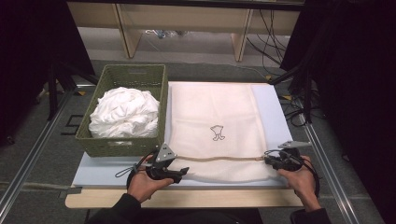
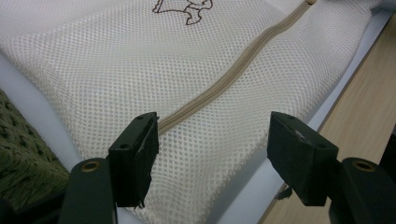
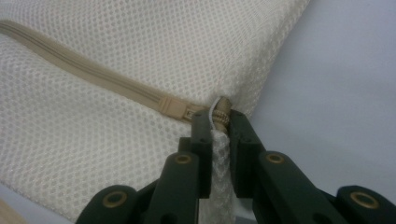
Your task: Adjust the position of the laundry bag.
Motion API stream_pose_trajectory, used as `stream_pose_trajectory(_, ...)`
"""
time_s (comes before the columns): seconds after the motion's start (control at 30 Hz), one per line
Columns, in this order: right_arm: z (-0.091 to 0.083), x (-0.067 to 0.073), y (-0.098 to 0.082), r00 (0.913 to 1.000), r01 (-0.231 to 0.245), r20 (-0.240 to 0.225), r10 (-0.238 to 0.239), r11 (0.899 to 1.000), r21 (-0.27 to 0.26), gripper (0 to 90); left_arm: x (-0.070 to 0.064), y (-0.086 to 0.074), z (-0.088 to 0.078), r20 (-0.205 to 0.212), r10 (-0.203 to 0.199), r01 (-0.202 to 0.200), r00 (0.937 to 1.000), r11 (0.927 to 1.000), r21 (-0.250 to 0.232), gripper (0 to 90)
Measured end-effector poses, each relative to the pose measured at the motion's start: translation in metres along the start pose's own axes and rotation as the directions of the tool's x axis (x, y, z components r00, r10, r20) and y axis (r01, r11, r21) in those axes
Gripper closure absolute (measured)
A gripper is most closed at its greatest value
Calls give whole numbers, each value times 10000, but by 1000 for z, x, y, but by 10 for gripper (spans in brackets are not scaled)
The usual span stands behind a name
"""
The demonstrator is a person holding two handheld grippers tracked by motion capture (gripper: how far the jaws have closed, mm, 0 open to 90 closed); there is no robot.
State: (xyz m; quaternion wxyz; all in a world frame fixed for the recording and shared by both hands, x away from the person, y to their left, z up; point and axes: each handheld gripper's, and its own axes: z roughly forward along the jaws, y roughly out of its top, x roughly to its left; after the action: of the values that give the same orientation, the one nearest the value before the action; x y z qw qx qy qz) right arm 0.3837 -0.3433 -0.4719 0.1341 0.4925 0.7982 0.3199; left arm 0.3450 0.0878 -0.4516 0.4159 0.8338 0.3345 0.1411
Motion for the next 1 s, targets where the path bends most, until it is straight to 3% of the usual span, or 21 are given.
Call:
stream_pose_trajectory(0.03,1,-2,0,9993,381,-6,-381,9990,-232,831,0,0,0,-31,-9,9,10000,10000,-22,339)
stream_pose_trajectory(0.1,-3,-2,2,9992,388,23,-388,9988,-282,831,0,0,0,-38,0,0,10000,10000,-34,339)
stream_pose_trajectory(0.13,-5,1,2,10000,92,-30,-93,9996,-254,831,0,0,0,-8,16,-16,10000,10000,-38,338)
stream_pose_trajectory(0.23,-8,2,4,9996,278,54,-276,9989,-372,833,0,0,0,6,-33,34,10000,10000,-35,339)
stream_pose_trajectory(0.3,-9,1,5,9971,754,142,-747,9957,-542,834,-1,0,0,8,-64,64,10000,10000,-57,341)
stream_pose_trajectory(0.43,-11,2,7,9979,636,170,-625,9953,-729,835,0,0,0,69,-28,29,10000,9999,-113,340)
stream_pose_trajectory(0.47,-13,1,7,9956,889,362,-860,9922,-869,835,0,0,-1,65,-2,2,10000,9999,-107,340)
stream_pose_trajectory(0.5,-15,5,8,9986,481,238,-463,9955,-816,835,0,0,-1,74,-11,12,10000,10000,-84,340)
stream_pose_trajectory(0.57,-15,3,10,9952,949,326,-921,9905,-993,836,1,1,-1,6,40,-40,10000,9999,-105,339)
stream_pose_trajectory(0.63,-19,5,12,9951,932,429,-894,9909,-975,837,1,1,-1,-28,-28,27,10000,10000,-91,339)
stream_pose_trajectory(0.67,-18,7,12,9972,717,261,-694,9923,-1005,837,1,1,-1,54,61,-60,10000,10000,-67,339)
stream_pose_trajectory(0.7,-20,5,13,9941,1037,424,-997,9892,-1039,838,-1,1,0,92,-98,99,9999,9999,-108,339)
stream_pose_trajectory(0.73,-20,7,14,9961,862,260,-837,9895,-1161,837,0,1,-1,168,56,-56,9998,10000,18,339)
stream_pose_trajectory(0.83,-24,6,19,9937,1095,-78,-1116,9848,-1348,838,-2,1,1,74,12,-11,10000,10000,-80,338)
stream_pose_trajectory(0.9,-25,7,21,9928,1170,-74,-1194,9825,-1449,838,-2,1,1,108,43,-42,9999,10000,-52,338)
stream_pose_trajectory(0.93,-26,11,21,9958,910,48,-913,9842,-1518,838,-2,1,2,115,99,-99,9999,9999,-50,338)
stream_pose_trajectory(1.0,-27,11,23,9929,1190,159,-1180,9808,-1544,838,-2,1,2,121,117,-117,9999,9999,-5,338)
